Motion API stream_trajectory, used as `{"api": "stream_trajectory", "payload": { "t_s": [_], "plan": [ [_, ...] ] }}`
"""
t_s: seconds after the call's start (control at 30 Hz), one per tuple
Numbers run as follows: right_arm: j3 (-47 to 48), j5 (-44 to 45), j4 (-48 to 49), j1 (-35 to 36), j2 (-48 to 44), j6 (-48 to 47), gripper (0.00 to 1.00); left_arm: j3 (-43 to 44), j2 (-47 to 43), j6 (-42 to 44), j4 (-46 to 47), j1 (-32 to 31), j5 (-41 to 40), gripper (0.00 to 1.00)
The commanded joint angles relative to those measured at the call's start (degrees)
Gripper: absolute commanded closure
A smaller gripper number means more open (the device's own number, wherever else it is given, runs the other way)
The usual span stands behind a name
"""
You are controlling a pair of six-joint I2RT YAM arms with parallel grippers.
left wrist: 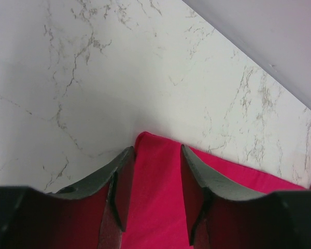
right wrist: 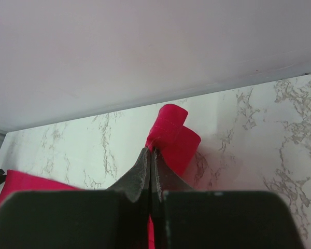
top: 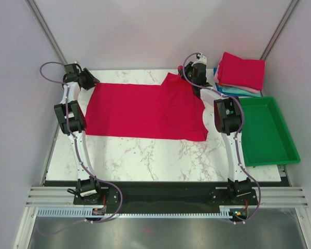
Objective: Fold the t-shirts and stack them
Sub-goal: Fold the tshirt
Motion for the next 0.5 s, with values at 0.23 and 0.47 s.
{"api": "stream_trajectory", "payload": {
  "t_s": [0.23,0.47],
  "plan": [
    [2.6,-1.8,1.7,-0.2,-0.1,1.4,1.0,0.6,1.0,-1.4,1.3,0.0,2.2,0.74],
    [2.5,-1.8,1.3,-0.5,-0.5,1.3,1.0,0.6,0.7,-1.2,1.5,0.1,2.2,0.98]
  ]
}}
